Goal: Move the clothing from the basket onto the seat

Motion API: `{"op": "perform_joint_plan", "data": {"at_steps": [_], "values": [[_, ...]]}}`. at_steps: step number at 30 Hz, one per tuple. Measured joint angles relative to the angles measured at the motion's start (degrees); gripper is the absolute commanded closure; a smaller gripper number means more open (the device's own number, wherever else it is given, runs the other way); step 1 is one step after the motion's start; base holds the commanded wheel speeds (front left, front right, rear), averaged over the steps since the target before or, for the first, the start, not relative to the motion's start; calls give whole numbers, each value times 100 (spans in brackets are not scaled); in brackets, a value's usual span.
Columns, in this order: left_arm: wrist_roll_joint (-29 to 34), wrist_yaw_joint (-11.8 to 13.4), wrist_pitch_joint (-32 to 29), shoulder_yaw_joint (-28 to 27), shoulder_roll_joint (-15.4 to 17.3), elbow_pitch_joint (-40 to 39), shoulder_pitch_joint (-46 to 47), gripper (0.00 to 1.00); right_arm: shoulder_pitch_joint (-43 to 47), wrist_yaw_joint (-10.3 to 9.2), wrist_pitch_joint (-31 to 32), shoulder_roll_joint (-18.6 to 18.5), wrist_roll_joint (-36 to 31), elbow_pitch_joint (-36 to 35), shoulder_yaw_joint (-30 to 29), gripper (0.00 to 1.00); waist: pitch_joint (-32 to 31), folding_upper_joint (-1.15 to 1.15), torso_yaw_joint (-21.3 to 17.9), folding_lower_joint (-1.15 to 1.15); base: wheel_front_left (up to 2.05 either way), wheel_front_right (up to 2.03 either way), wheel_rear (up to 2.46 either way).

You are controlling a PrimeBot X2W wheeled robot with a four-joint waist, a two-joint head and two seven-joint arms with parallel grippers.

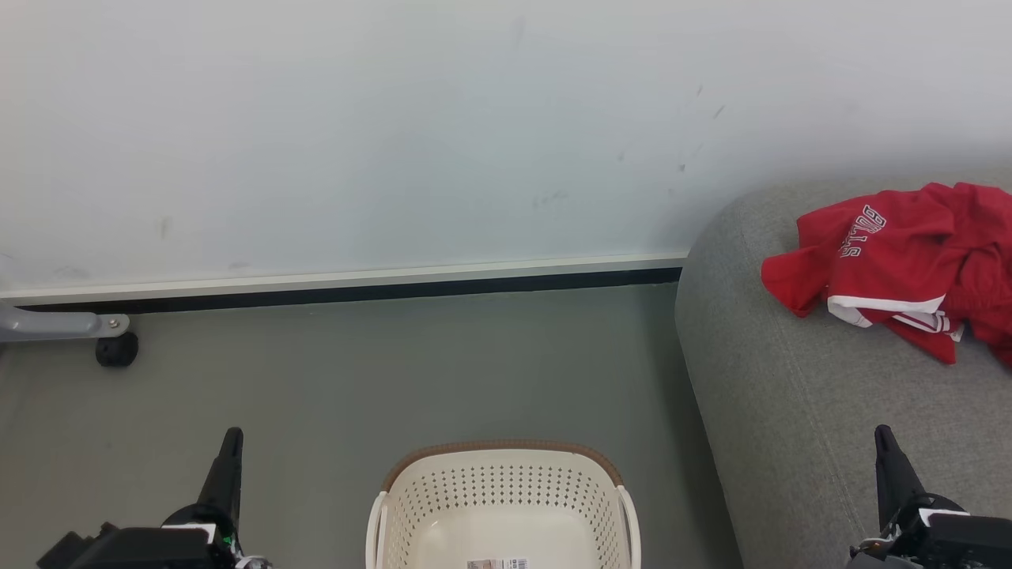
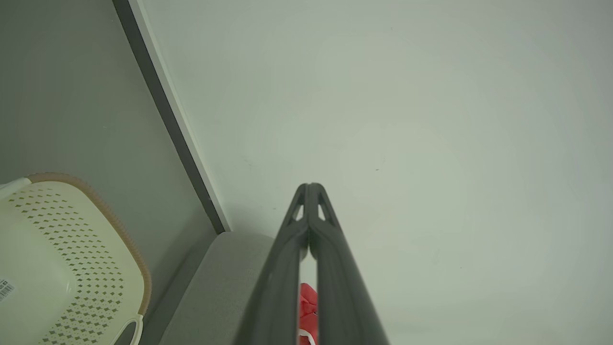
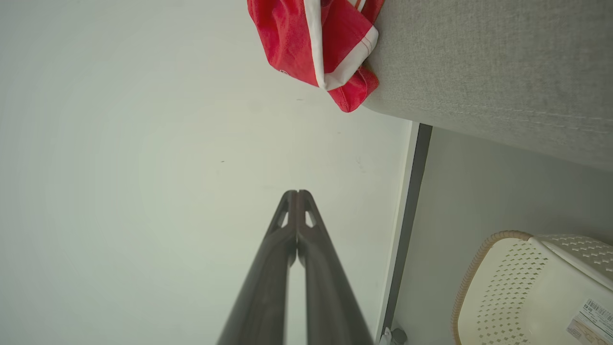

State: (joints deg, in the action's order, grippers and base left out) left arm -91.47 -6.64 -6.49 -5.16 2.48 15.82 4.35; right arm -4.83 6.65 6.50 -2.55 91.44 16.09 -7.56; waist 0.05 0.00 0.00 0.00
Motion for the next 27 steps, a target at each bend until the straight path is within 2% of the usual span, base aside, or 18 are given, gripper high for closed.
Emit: {"op": "perform_joint_plan", "data": {"at_steps": [27], "values": [[-24, 0, 1, -3, -2, 3, 10, 100, -31, 10, -1, 3, 1, 5, -4, 100, 0, 0, 0, 0, 0, 0, 0]]}}
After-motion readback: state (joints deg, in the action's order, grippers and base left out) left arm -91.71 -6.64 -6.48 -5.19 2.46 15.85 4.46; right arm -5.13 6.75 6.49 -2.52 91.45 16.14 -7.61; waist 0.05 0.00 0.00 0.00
